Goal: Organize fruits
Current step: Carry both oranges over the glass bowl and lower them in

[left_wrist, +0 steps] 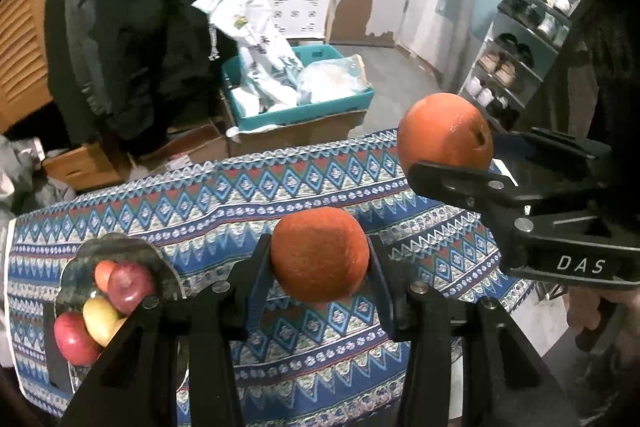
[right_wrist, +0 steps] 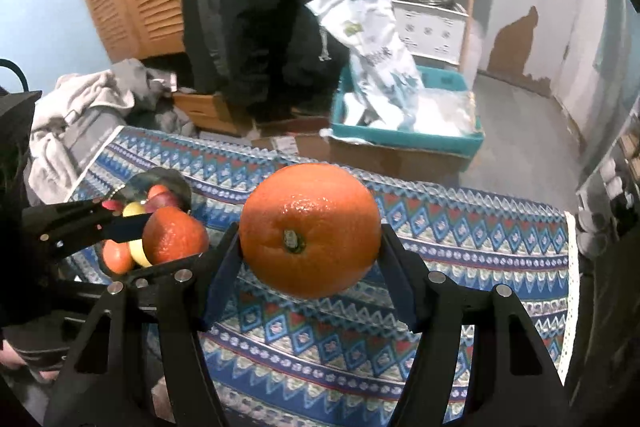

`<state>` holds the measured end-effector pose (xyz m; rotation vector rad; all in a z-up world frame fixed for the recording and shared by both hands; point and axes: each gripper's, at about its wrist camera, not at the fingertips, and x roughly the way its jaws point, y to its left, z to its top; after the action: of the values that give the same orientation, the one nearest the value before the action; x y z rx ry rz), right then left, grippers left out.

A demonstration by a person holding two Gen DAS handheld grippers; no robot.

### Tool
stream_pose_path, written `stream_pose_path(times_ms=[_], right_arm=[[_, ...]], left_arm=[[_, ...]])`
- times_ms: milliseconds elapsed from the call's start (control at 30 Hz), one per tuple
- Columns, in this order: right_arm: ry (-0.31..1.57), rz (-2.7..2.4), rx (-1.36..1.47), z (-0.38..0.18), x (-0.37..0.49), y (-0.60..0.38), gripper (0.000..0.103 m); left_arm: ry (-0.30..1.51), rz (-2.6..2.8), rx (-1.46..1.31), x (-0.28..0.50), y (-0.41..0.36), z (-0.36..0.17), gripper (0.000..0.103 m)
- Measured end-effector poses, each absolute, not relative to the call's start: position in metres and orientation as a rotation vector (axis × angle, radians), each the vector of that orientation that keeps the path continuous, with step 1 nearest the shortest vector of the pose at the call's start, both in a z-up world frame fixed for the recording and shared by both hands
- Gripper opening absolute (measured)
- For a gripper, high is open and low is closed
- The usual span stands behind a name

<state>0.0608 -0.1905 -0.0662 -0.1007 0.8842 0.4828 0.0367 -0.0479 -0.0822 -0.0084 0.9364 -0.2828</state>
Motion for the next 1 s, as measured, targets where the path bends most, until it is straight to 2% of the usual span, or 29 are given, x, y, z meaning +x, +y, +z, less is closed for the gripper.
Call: stream_pose_path(times_ms=[533, 1000], right_arm=[[0.900, 0.606, -0.128, -0.064, 0.072, -0.104, 0.066], [0.953, 0.725, -0.161, -0.088, 0.083, -0.015, 0.066]], left_arm=[[0.949, -0.171, -0.102, 0.023, 0.034, -0.089, 0.046], [0.954, -0.014, -0.228, 0.010, 0.132, -0.099, 0.046]])
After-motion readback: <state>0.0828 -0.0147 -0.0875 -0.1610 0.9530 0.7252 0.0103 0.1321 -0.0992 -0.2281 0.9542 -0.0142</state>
